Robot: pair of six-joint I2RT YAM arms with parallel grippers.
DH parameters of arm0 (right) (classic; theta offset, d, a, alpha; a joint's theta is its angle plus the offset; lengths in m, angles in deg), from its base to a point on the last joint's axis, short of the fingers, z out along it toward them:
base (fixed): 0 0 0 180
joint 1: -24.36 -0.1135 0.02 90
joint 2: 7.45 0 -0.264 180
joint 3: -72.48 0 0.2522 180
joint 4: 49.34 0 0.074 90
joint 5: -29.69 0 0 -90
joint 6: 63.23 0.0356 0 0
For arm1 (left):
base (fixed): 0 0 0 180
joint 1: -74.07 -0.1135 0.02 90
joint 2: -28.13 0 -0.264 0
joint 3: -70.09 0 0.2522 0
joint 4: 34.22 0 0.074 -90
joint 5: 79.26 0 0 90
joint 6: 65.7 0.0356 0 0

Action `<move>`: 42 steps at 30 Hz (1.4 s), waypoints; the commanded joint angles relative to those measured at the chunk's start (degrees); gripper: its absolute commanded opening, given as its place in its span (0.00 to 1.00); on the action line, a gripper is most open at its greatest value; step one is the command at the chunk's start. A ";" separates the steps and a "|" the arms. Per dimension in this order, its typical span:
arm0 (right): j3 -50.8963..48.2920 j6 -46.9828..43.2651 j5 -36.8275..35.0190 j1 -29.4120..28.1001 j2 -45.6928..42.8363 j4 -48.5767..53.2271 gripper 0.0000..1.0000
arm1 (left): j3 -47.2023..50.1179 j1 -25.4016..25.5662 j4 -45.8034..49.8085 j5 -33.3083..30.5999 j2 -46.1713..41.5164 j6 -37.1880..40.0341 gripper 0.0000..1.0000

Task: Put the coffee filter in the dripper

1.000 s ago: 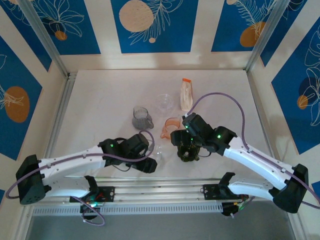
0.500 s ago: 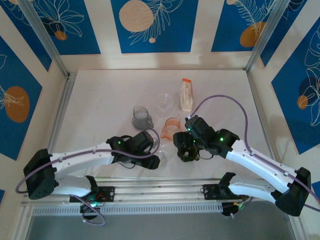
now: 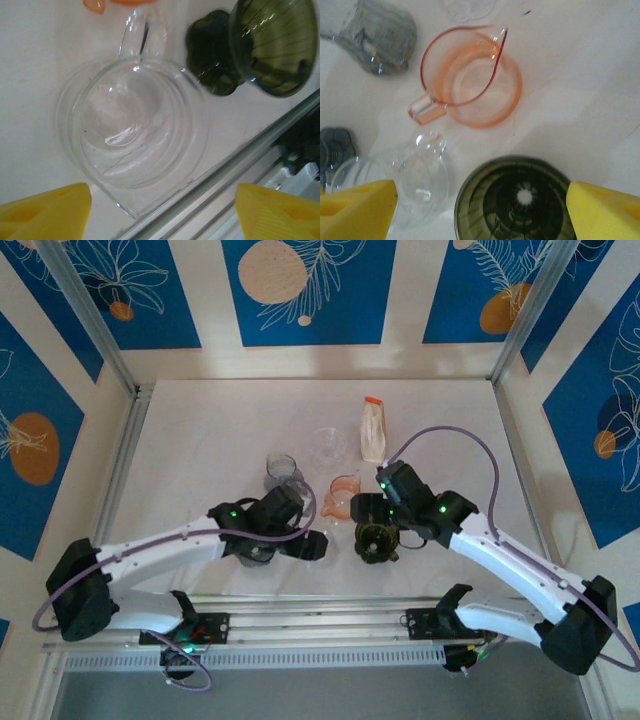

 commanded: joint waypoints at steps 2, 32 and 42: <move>6.33 -2.35 8.37 7.08 7.01 -7.73 0.85 | -4.15 -0.53 3.57 -7.37 -7.68 2.93 0.92; 39.09 3.12 11.31 15.18 54.02 -9.74 0.43 | 8.16 -0.53 3.41 -25.69 -28.50 2.81 1.00; 39.83 3.72 12.94 14.95 55.58 -9.51 0.23 | 8.33 -0.53 4.12 -26.79 -28.68 2.70 1.00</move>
